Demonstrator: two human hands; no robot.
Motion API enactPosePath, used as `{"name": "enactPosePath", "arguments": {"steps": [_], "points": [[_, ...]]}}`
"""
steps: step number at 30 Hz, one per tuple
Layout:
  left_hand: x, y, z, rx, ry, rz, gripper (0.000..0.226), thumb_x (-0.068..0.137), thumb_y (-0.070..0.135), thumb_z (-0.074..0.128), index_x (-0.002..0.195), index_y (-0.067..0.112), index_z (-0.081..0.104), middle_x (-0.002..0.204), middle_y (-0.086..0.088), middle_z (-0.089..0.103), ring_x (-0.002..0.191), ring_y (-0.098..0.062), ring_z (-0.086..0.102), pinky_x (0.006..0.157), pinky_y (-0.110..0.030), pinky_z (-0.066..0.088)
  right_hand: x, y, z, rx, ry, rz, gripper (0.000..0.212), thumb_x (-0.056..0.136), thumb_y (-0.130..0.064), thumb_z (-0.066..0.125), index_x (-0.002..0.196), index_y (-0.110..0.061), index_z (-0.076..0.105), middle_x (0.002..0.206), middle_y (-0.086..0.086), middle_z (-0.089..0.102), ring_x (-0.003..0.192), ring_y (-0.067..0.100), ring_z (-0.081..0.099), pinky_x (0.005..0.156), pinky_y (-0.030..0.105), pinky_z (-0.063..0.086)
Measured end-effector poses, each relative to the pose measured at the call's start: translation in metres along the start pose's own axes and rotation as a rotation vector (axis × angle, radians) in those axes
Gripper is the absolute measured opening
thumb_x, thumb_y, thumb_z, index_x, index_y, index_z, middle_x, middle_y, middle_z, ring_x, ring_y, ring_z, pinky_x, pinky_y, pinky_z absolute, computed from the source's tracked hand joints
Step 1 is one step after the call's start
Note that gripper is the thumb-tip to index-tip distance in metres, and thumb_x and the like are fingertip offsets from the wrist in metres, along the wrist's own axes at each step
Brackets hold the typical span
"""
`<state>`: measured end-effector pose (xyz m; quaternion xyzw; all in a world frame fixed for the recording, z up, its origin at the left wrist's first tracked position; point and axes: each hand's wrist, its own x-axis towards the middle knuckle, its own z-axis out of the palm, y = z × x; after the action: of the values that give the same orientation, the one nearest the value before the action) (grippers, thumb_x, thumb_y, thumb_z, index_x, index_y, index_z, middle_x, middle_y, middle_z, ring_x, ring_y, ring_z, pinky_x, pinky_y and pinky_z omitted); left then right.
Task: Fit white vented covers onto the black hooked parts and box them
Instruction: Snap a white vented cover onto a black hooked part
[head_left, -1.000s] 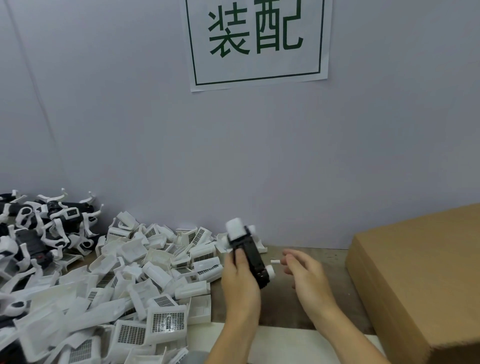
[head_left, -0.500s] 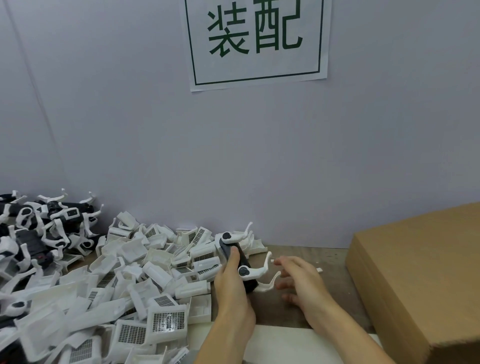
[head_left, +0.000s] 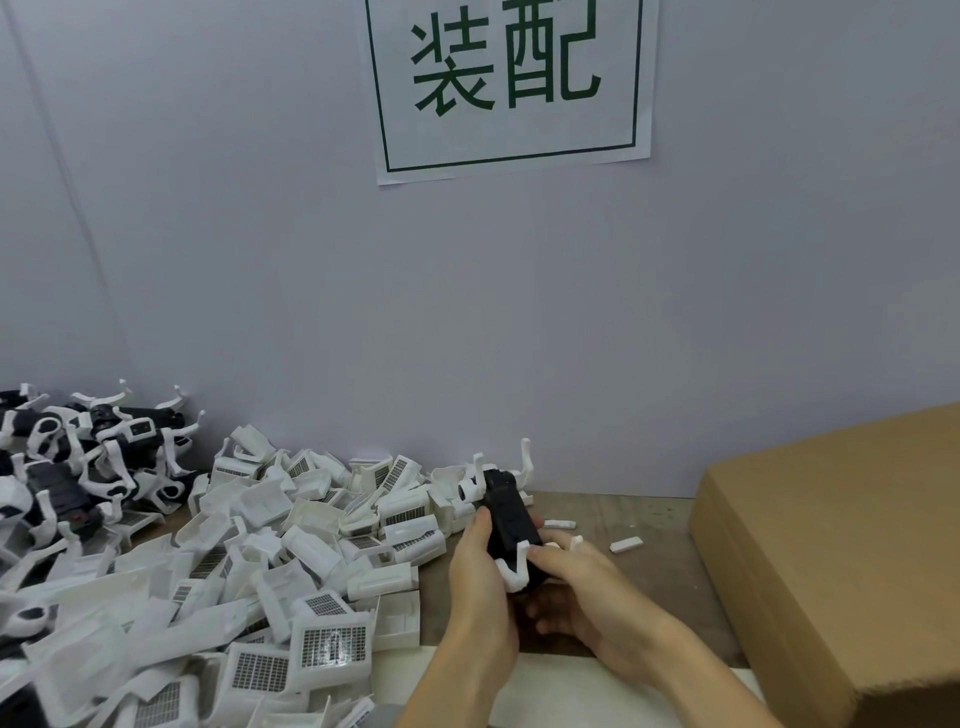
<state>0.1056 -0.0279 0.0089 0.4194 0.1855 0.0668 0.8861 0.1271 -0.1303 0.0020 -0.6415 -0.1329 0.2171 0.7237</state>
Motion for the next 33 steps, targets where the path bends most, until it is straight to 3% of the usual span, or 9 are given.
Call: {"name": "enactPosePath", "arguments": {"steps": [5,10,14,18,23,28,33], "points": [[0.0020,-0.0022,-0.0001,0.106,-0.028,0.061,0.056,0.101,0.048,0.045,0.124,0.001,0.065,0.117,-0.027,0.069,0.083,-0.033,0.063,0.045,-0.023,0.043,-0.0011,-0.0008,0.0007,0.046,-0.056,0.003,0.023,0.100,-0.009,0.049,0.121,-0.010,0.059,0.083,0.006,0.064,0.064,0.017,0.051,0.060,0.029,0.048],[0.0021,-0.0018,-0.0025,0.104,-0.027,0.060,0.056,0.102,0.046,0.045,0.124,-0.002,0.064,0.118,-0.029,0.068,0.086,-0.034,0.061,0.049,-0.027,0.044,-0.0020,0.0002,0.0004,0.016,-0.086,0.018,0.024,0.097,-0.009,0.051,0.120,-0.011,0.058,0.086,0.008,0.065,0.067,0.019,0.055,0.062,0.030,0.050],[0.0051,-0.0031,-0.0042,0.110,-0.034,0.080,0.053,0.102,0.043,0.047,0.125,-0.003,0.063,0.117,-0.029,0.068,0.094,-0.038,0.064,0.060,-0.034,0.047,-0.0015,-0.0003,-0.0013,0.014,-0.132,0.027,0.045,0.077,-0.016,0.059,0.122,-0.009,0.057,0.090,0.011,0.068,0.077,0.026,0.065,0.068,0.034,0.053],[0.0067,-0.0047,-0.0034,0.125,-0.025,0.105,0.050,0.102,0.040,0.048,0.124,-0.002,0.063,0.115,-0.027,0.070,0.092,-0.035,0.065,0.059,-0.032,0.046,0.0002,0.0003,-0.0040,0.013,-0.163,0.029,0.050,0.071,-0.012,0.053,0.121,-0.013,0.057,0.087,0.011,0.066,0.076,0.027,0.063,0.068,0.034,0.052],[0.0085,-0.0050,-0.0042,0.133,-0.027,0.083,0.052,0.099,0.046,0.050,0.124,0.002,0.065,0.115,-0.025,0.071,0.089,-0.035,0.063,0.052,-0.029,0.044,0.0012,0.0027,-0.0044,0.029,-0.135,0.007,0.033,0.094,-0.002,0.043,0.120,-0.015,0.059,0.078,0.008,0.064,0.063,0.021,0.055,0.058,0.030,0.049],[0.0091,-0.0063,-0.0038,0.139,-0.043,0.104,0.050,0.099,0.047,0.050,0.121,0.006,0.067,0.113,-0.021,0.073,0.089,-0.033,0.065,0.053,-0.029,0.043,-0.0013,0.0012,-0.0031,0.096,-0.137,-0.015,0.037,0.079,-0.015,0.058,0.115,-0.022,0.065,0.077,0.006,0.063,0.062,0.020,0.052,0.057,0.031,0.047],[0.0091,-0.0074,-0.0030,0.155,-0.032,0.100,0.050,0.100,0.045,0.047,0.122,0.005,0.067,0.112,-0.023,0.072,0.084,-0.032,0.062,0.049,-0.027,0.042,0.0025,0.0050,-0.0031,0.064,-0.110,-0.014,0.029,0.096,-0.007,0.050,0.121,-0.019,0.061,0.073,0.002,0.063,0.059,0.016,0.053,0.054,0.028,0.046]]}}
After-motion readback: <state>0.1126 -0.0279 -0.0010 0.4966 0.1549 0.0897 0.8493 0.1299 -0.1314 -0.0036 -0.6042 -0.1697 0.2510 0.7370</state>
